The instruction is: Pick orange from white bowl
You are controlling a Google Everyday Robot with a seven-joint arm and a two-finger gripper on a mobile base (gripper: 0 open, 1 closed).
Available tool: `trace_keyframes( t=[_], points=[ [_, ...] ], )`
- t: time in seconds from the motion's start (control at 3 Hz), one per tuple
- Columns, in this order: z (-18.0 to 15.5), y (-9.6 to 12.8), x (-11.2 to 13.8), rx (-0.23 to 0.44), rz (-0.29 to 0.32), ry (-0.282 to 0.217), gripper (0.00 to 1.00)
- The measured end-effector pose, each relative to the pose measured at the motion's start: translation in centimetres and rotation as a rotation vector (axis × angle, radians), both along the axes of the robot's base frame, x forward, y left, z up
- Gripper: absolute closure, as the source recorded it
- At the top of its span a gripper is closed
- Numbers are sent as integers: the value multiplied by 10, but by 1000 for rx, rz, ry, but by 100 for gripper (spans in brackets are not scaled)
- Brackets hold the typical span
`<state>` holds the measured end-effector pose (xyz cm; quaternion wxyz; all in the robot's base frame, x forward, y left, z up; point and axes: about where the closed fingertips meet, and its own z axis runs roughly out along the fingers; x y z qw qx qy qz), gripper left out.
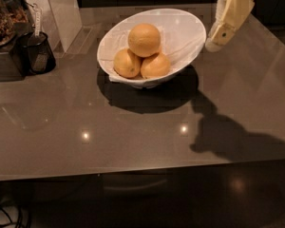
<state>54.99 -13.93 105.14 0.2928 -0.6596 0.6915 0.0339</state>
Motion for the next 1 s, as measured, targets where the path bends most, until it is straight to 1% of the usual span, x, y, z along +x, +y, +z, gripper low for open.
trace_keyframes(
  t=[0.33,0.67,1.0],
  points=[
    [0,0,0,0,0,0,0],
    [1,25,24,49,53,-12,0],
    [-7,69,54,72,145,1,0]
  ],
)
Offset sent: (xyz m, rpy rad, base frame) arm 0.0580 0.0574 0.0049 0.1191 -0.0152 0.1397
